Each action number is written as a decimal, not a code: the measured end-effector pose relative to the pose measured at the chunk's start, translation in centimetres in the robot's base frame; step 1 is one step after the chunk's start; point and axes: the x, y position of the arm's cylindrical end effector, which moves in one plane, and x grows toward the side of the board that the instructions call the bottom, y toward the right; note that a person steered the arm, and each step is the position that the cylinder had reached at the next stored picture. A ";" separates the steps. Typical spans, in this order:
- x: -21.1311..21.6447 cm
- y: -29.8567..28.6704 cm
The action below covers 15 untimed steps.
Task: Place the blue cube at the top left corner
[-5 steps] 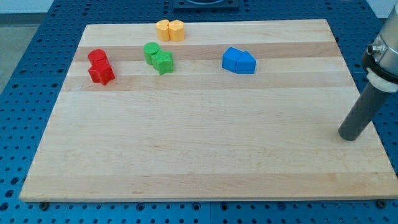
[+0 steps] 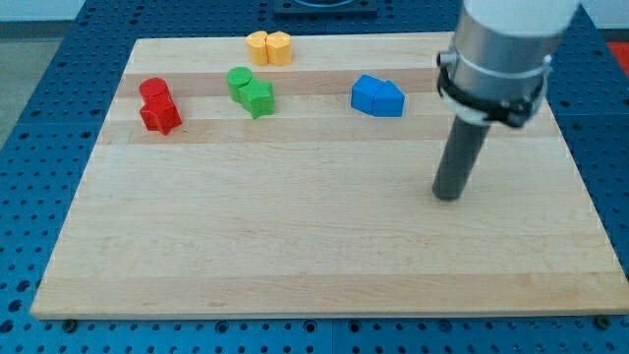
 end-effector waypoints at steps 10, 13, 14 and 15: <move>-17.7 -15.4; -19.3 -18.2; -19.3 -21.4; -19.5 -23.4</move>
